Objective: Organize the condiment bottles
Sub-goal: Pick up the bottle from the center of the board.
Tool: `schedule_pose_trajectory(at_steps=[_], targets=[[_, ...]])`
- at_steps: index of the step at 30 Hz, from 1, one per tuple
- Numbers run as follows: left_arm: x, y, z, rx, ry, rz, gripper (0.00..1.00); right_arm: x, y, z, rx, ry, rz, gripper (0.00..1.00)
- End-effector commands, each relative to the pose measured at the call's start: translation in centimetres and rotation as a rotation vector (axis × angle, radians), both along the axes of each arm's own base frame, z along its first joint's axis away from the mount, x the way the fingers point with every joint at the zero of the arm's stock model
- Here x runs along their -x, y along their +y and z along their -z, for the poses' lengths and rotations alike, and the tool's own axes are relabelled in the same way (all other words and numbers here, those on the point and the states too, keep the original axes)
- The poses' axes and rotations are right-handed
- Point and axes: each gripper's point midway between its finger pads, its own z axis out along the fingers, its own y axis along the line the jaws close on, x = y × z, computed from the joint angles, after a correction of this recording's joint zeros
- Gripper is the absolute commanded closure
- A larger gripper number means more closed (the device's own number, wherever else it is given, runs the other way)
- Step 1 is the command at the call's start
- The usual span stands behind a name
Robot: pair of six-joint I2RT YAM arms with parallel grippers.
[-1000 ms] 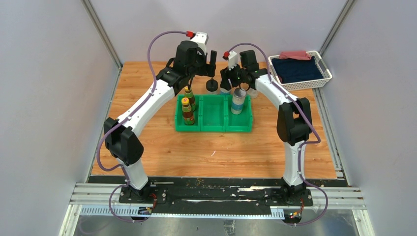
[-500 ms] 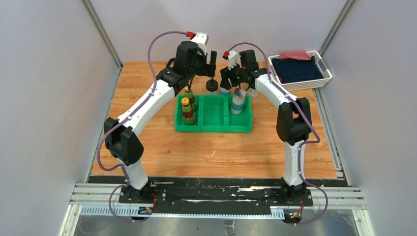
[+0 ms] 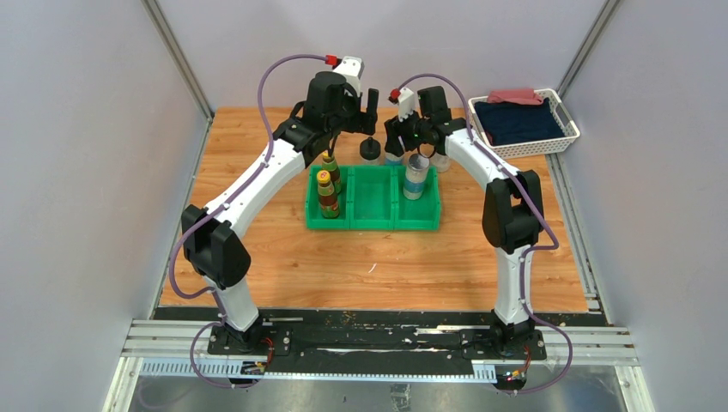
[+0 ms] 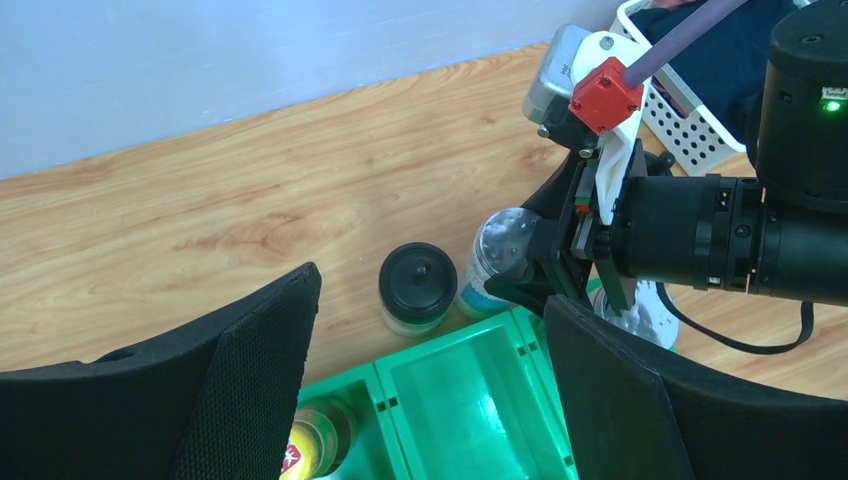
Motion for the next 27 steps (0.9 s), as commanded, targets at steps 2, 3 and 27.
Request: schedule_pose_trajectory(at_steps=[2,3,27], targets=[[0.1,0.2,-0.4,0.01,-0.006,-0.004,0.11,-0.7,0.7,-2.8,-0.016,-0.086,-0.004,1.0],[0.1,0.2,-0.4,0.011,-0.005,-0.005,0.11,-0.8,0.7,-3.1,-0.019,-0.093,-0.003,1.0],[-0.3,0.8,0.5,0.005,0.025,-0.022,0.08,-1.4,-0.3,-9.1,-0.056,-0.253,0.052,1.0]])
